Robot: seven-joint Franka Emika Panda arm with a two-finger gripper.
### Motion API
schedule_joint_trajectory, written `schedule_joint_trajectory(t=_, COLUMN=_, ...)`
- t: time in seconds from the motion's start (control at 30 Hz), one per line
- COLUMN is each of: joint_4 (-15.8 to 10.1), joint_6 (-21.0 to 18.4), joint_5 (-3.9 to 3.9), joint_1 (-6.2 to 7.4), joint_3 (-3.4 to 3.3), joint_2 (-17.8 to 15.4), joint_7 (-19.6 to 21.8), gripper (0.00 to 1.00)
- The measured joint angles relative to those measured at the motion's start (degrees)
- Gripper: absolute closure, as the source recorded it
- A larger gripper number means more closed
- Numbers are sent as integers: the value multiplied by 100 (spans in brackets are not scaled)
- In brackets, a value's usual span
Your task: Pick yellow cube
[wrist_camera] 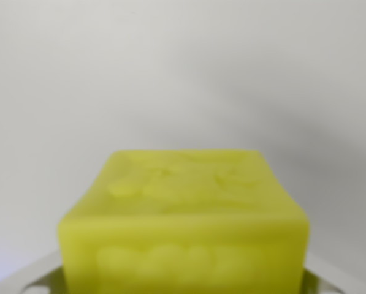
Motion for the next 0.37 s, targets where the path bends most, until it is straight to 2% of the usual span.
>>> schedule_joint_trajectory(t=0.37, joint_4=45, joint_6=-104, joint_5=0, joint_1=0, joint_3=0, joint_2=-61, joint_7=0, gripper=100)
